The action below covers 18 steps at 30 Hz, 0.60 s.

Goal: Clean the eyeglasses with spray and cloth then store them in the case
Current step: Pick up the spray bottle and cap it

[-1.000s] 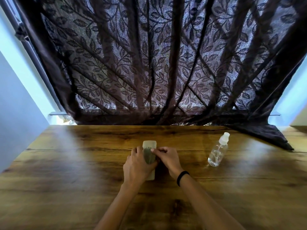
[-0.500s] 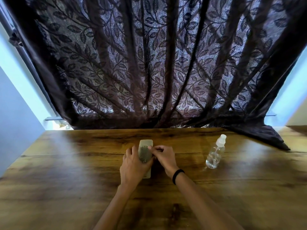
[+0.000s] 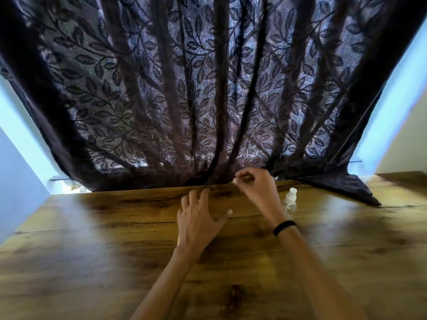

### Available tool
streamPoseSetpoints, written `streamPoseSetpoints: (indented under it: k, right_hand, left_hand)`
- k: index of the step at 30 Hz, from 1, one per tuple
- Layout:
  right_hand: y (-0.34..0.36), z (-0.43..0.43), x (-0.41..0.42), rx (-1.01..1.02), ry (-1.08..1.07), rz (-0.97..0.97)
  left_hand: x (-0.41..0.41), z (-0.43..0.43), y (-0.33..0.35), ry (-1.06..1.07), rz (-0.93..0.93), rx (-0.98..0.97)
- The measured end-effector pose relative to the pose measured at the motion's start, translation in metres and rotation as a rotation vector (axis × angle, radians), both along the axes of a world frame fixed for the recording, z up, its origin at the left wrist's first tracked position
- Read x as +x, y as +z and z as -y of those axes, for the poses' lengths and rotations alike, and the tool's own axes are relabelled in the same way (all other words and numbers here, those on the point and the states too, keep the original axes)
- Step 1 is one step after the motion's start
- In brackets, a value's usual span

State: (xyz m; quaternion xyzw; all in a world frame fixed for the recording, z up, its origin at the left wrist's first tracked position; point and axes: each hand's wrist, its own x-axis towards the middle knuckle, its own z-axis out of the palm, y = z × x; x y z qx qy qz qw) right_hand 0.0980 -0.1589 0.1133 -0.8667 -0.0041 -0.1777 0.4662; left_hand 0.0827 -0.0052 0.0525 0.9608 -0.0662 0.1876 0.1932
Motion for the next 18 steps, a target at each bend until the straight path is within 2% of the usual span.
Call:
streamPoseSetpoints:
  k: [5, 9, 13, 18]
  right_hand:
    - [0.032, 0.047, -0.017, -0.106, -0.131, 0.108]
    - [0.025, 0.079, -0.026, -0.157, -0.222, -0.057]
    - [0.004, 0.096, -0.035, -0.255, -0.189, -0.278]
    - [-0.013, 0.092, -0.034, -0.281, -0.243, -0.276]
  left_hand:
    - [0.004, 0.058, 0.009, -0.268, -0.019, -0.074]
    - [0.003, 0.098, 0.004, -0.417, -0.112, -0.063]
    - [0.005, 0.123, 0.001, -0.408, -0.291, -0.091]
    - [0.009, 0.132, 0.001, -0.376, -0.279, -0.2]
